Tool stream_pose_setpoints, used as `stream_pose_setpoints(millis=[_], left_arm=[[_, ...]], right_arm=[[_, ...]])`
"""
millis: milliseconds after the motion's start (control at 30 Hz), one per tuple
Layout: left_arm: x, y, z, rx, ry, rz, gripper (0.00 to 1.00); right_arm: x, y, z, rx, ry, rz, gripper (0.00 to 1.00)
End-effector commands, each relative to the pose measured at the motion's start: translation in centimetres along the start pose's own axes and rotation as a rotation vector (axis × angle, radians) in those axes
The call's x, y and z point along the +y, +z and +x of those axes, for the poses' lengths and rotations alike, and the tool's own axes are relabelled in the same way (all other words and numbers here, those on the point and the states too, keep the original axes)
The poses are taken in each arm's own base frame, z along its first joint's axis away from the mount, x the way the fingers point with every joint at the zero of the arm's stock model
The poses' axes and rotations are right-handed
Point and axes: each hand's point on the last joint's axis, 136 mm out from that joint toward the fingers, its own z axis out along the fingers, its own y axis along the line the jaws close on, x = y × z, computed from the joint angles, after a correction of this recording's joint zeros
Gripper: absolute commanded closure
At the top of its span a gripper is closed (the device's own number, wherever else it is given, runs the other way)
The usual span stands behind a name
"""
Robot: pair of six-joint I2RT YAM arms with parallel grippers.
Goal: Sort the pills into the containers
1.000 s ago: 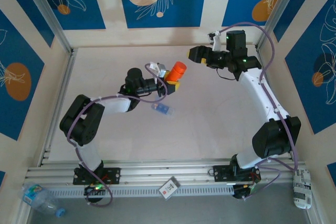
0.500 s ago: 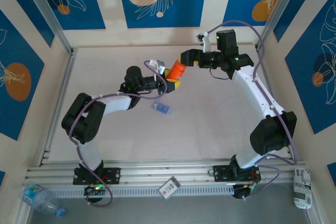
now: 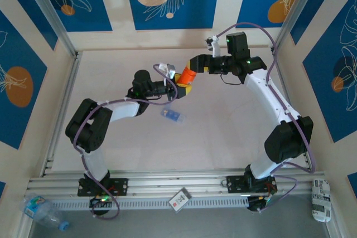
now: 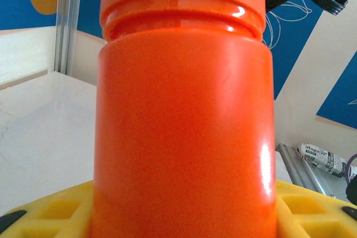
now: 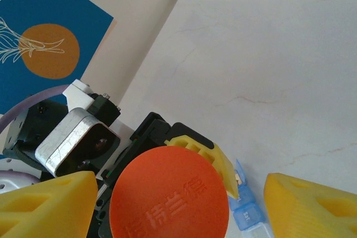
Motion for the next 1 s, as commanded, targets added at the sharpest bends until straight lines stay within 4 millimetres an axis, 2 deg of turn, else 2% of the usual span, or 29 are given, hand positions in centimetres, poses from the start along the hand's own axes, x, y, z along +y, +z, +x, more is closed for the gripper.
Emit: stream_pose_setpoints(millis=[0, 333, 800, 967], left_arm=[[-0.1, 0.0, -1.8, -0.027, 0.049, 0.027, 1.0], [0.1, 0.1, -1.8, -0.022, 0.048, 0.022, 1.0], [0.1, 0.1, -2.1, -0.023, 0.053, 0.023, 1.0], [0.3, 0.1, -2.6, -0.033, 0.069, 0.006, 1.0]], right_arm=[[0.8, 0.1, 0.6, 0.029, -0.012, -0.039, 0.23], [1.1, 0.4, 1.3, 0.053, -0.007, -0.066, 0.25], [0.6, 1.0, 2.0, 0.078, 0.011, -0.06, 0.52], [0.3, 1.4, 2.5, 0.08, 0.035, -0.044, 0.57]])
